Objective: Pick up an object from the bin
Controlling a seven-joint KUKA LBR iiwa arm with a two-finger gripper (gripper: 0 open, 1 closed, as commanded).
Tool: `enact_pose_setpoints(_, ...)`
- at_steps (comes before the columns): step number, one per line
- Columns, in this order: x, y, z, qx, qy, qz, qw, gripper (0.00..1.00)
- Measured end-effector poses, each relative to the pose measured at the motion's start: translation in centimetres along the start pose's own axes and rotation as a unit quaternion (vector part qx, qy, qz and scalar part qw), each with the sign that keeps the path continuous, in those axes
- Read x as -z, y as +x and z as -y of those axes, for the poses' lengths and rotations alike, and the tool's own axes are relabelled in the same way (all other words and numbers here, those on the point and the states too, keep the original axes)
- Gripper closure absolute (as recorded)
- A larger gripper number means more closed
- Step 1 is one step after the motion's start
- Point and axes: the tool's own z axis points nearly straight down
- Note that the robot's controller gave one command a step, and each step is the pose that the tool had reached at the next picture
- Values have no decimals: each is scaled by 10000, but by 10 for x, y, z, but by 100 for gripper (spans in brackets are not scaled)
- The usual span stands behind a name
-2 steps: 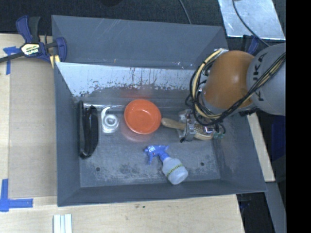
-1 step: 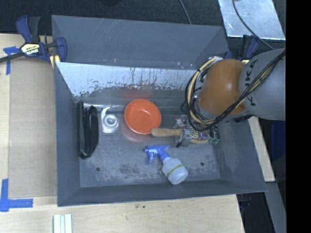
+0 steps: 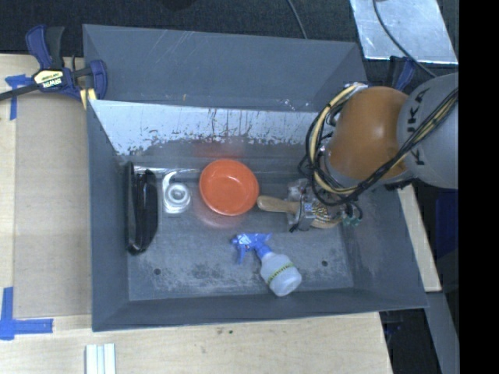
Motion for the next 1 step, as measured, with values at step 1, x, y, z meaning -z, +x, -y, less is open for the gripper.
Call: enact_pose_setpoints(1, -2, -11, -10, 39, -8, -8, 10000, 100)
